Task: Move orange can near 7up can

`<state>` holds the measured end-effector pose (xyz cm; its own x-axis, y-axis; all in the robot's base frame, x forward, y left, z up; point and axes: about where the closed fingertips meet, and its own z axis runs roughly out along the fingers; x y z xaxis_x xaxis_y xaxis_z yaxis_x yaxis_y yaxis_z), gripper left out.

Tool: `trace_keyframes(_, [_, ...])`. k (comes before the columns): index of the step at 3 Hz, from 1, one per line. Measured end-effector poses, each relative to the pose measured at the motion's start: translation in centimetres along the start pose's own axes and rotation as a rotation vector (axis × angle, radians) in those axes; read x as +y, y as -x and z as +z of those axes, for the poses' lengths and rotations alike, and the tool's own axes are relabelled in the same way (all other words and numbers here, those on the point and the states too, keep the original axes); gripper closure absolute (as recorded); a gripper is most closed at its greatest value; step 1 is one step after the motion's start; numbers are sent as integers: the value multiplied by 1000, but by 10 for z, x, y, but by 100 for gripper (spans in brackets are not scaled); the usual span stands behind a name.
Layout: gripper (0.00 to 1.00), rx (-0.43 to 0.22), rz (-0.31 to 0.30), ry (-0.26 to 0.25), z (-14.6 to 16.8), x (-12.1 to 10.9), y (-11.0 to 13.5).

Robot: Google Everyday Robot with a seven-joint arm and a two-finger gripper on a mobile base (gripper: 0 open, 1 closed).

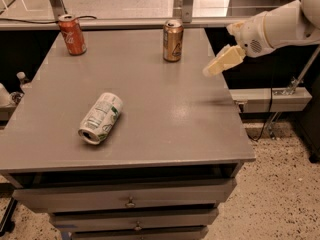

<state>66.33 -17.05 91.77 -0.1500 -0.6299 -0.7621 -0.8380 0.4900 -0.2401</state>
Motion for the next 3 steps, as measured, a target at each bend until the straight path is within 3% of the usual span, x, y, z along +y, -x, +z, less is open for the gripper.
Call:
trace_keyframes(1, [0, 3, -2, -1, 0, 0, 0])
trace_keyframes(2, [0, -44, 2, -7, 3, 0, 3])
trace_keyframes(3, [0, -152, 35, -19, 27, -10, 14])
